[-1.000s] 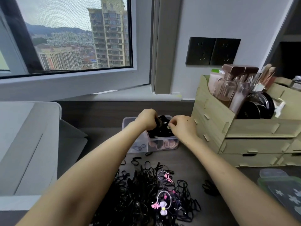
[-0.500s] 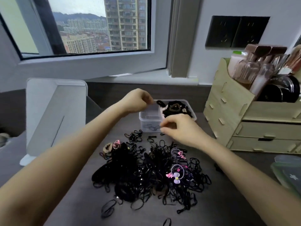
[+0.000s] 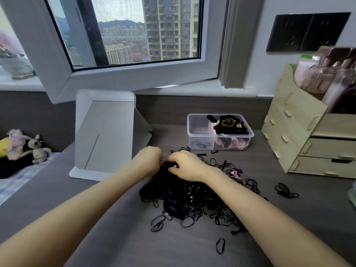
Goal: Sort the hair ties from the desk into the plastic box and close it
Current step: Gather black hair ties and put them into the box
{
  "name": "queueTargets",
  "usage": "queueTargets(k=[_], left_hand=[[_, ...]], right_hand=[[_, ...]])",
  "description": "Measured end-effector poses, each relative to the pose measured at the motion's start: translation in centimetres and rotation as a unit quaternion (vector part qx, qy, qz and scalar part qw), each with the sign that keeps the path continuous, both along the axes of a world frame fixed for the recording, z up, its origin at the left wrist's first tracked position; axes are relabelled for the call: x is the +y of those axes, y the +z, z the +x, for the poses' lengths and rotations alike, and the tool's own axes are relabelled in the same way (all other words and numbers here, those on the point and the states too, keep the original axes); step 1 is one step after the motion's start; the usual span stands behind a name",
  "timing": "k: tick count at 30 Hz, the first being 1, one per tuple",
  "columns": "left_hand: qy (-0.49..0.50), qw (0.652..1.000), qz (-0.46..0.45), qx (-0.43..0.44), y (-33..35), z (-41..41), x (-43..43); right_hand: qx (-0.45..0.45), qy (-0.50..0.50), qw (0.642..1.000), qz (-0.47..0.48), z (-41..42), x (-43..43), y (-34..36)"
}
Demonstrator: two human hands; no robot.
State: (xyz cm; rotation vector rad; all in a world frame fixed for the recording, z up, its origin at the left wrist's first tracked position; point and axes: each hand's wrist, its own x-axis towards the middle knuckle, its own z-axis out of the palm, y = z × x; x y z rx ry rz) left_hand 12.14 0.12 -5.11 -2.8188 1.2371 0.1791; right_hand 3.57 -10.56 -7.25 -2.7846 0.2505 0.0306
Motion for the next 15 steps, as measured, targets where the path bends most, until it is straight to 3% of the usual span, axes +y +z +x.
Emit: queueTargets(k=[9, 11, 15], left_hand=[[-0.015, 0.990, -0.141, -0.003, 0.3, -1.2, 3.2], [-0.016, 0.984, -0.175, 0.012, 0.6, -1.8, 4.3], [0.008, 0.984, -0.171, 0.045, -0.1, -2.4, 6.0]], right_hand=[[-0.048, -0.060, 0.996, 0.048, -6.5, -2.7, 3.0], [-0.029, -0.061, 0.998, 0.014, -7.6, -2.9, 3.3], [-0.025, -0.020, 0.988, -0.148, -8.0, -1.4, 3.6]])
